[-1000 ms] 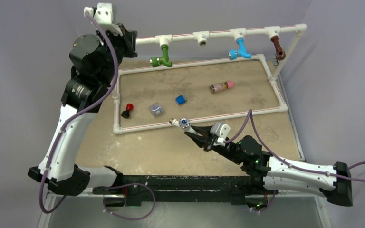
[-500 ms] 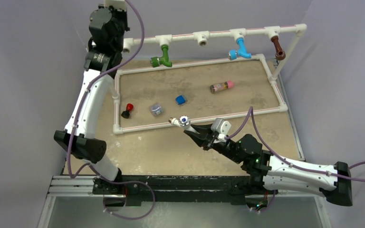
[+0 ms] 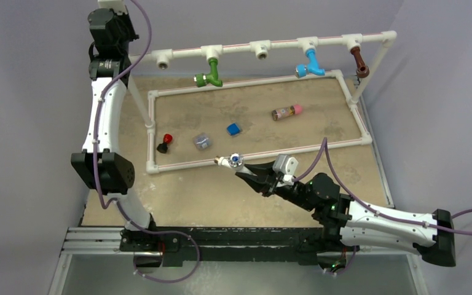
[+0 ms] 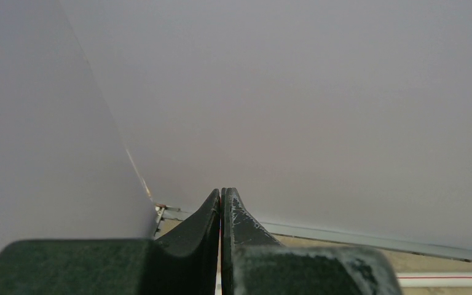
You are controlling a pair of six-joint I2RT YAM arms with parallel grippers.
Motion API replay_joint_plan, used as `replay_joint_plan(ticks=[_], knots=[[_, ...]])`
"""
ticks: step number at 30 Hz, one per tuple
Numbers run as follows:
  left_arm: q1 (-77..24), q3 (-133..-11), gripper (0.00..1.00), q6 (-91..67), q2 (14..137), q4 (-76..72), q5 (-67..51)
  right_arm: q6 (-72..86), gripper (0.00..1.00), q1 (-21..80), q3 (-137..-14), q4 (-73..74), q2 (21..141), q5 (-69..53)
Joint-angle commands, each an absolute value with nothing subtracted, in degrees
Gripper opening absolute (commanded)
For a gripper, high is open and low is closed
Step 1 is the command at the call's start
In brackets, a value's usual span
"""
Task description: Install the water faucets
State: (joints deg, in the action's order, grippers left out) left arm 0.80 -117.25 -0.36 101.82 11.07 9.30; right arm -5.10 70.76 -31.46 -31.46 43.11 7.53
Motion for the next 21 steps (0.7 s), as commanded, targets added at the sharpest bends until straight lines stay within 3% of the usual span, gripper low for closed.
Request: replay_joint_plan(ticks=[1,12,21], knots=[[3.8,-119.6,0.0,-6.7,105.1,9.1,2.2,-3.2,0.0,70.8,-32.1,-34.7,42.7,4.8],[4.2,-116.5,0.0,-7.1,108.7,6.8,0.3,-3.3,0.0,70.8,-30.4,-34.6,42.4,4.6],[4.3,-108.8,0.0,-7.0,104.2,6.8,0.3,-3.0,0.0,70.8,-31.0,-34.7,42.9,4.4]])
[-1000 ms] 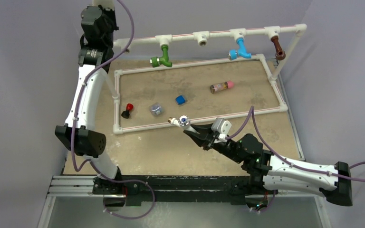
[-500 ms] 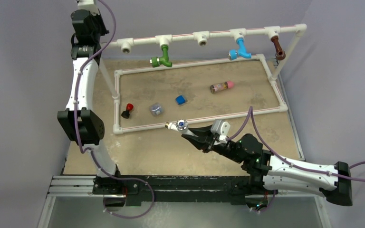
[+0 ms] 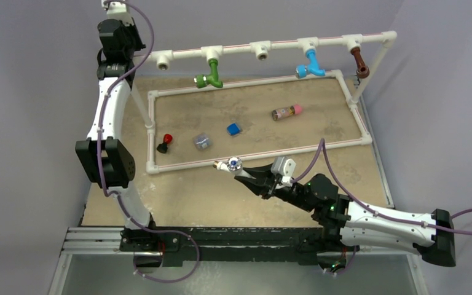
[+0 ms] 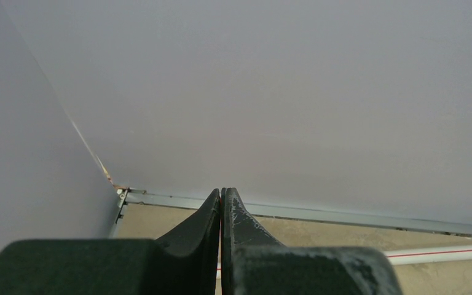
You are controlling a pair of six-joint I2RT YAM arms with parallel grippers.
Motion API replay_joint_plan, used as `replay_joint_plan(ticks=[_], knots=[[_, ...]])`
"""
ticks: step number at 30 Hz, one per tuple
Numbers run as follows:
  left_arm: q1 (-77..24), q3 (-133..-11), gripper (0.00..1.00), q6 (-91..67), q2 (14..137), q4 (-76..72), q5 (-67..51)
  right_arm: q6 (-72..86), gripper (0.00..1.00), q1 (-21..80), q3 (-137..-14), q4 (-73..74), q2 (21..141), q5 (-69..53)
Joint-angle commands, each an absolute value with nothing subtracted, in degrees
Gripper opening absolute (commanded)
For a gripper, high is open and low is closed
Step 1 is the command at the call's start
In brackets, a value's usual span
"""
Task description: Install the water faucets
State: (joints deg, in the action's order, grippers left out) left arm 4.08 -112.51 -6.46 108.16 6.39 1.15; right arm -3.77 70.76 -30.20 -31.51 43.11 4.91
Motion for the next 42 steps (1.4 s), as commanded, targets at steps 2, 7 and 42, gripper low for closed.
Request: replay_joint_plan(ticks=[2,7,42], knots=[[4.3,-107.4,0.0,-7.2,102.9,7.3,0.7,-2.7,0.0,70.8,-31.6,-34.7,43.5,5.0],[4.2,-104.0,0.0,-8.7,99.7,10.2,0.5,-1.9,0.0,70.7,-34.0,-35.0,45.6,7.0],[4.2,-80.3,0.0,-22.1,82.3,27.7,-12.2,-4.9,0.0,76.8,-50.7,-70.5,76.6,36.5]])
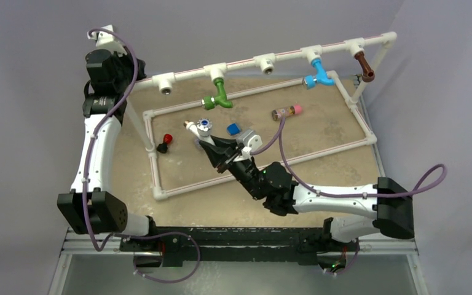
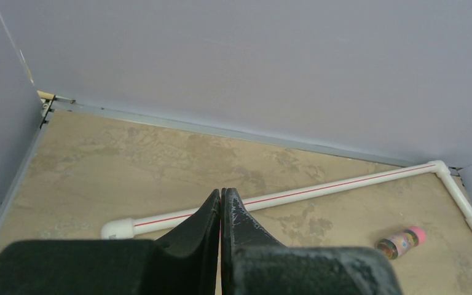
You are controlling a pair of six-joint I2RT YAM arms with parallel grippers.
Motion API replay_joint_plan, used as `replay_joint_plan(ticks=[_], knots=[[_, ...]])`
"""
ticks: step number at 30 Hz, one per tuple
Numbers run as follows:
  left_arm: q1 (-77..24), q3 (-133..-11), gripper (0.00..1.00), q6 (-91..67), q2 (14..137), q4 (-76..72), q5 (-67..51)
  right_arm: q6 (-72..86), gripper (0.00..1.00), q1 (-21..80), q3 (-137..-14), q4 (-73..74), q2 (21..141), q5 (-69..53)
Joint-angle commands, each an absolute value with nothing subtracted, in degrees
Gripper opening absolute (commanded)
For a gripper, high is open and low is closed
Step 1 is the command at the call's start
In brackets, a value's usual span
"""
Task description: Install the water faucets
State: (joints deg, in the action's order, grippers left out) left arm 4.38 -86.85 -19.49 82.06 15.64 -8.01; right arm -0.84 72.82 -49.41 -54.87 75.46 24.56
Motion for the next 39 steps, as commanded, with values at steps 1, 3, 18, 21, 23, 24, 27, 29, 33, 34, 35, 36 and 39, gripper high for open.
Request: replay_joint_plan(ticks=[1,3,18,21,23,24,27,29,33,34,35,36,39], knots=[[4.2,-79.6,0.0,-22.6,81.7,27.3,-12.5,-6.9,0.0,77.7,-51.3,-71.9,77.7,38.9],[4.1,-78.5,0.0,-23.8,80.8,27.0,-13.0,-9.6,0.0,79.0,-52.2,-75.0,80.2,42.1],[4.1,-73.0,0.0,-29.1,78.7,27.9,-11.9,-38.5,0.0,83.1,-63.1,-86.9,95.5,44.5],[4.1,-72.4,0.0,-28.7,79.0,27.4,-11.1,-41.0,0.0,83.1,-66.3,-82.8,97.3,42.4],[4.1,-72.2,0.0,-28.6,78.8,27.1,-11.0,-42.3,0.0,83.1,-68.3,-81.4,98.5,42.1],[4.1,-72.3,0.0,-28.6,78.8,27.1,-11.2,-43.1,0.0,83.1,-69.1,-80.7,99.1,42.0],[4.1,-71.3,0.0,-29.3,78.0,26.3,-12.4,-44.6,0.0,83.0,-71.5,-78.7,100.8,41.6],[4.1,-70.7,0.0,-29.7,77.9,26.4,-12.3,-45.2,0.0,83.0,-72.7,-78.1,101.9,41.9],[4.1,-70.2,0.0,-30.3,77.5,26.4,-12.7,-46.9,0.0,82.4,-76.5,-77.8,105.2,43.5],[4.1,-70.0,0.0,-30.3,77.5,26.4,-12.7,-47.2,0.0,82.3,-77.2,-77.6,105.8,43.9],[4.1,-69.8,0.0,-30.4,77.4,26.4,-12.8,-47.3,0.0,82.0,-77.7,-77.4,106.1,44.1],[4.1,-69.6,0.0,-30.5,77.3,26.3,-13.1,-47.3,0.0,81.8,-77.9,-77.2,106.3,44.5],[4.1,-69.1,0.0,-30.5,77.0,26.2,-13.7,-47.9,0.0,81.2,-78.2,-76.8,106.4,45.0]])
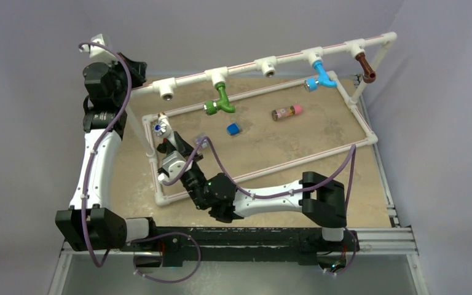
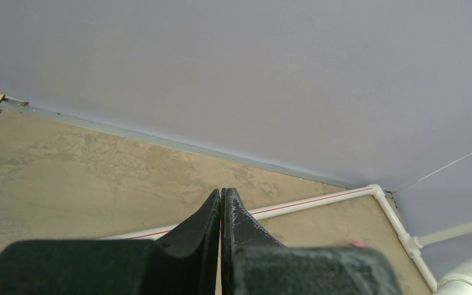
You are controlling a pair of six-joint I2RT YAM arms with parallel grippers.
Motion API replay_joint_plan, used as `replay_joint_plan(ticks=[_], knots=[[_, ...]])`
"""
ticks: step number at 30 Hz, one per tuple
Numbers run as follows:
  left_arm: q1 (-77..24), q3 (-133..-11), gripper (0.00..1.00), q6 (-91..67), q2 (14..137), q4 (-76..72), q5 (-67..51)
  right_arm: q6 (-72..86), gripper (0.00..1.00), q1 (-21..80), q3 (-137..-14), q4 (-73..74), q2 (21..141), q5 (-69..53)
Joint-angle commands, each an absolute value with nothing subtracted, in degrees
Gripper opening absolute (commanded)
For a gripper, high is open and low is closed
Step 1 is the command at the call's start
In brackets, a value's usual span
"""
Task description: Install the water faucets
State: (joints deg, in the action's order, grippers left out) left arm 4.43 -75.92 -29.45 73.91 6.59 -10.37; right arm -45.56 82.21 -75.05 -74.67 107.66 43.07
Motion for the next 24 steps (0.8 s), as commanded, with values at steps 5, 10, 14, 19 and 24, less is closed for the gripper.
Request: replay_joint_plan(ticks=[5,10,14,19,24], knots=[[4.1,-68.3,0.0,-30.8,76.6,26.1,-13.8,-48.3,0.0,80.3,-79.6,-75.1,106.6,46.1],[4.2,-67.9,0.0,-31.5,76.5,26.4,-13.2,-47.3,0.0,79.7,-80.9,-74.0,107.0,45.9],[4.3,-67.9,0.0,-31.8,76.5,26.5,-12.7,-45.3,0.0,79.0,-81.3,-73.1,106.6,45.2],[4.3,-67.8,0.0,-31.8,76.4,26.5,-13.0,-44.4,0.0,78.3,-82.5,-72.1,107.3,44.7],[4.2,-67.7,0.0,-31.8,76.5,26.6,-13.6,-44.7,0.0,77.7,-83.9,-72.1,108.4,45.0]])
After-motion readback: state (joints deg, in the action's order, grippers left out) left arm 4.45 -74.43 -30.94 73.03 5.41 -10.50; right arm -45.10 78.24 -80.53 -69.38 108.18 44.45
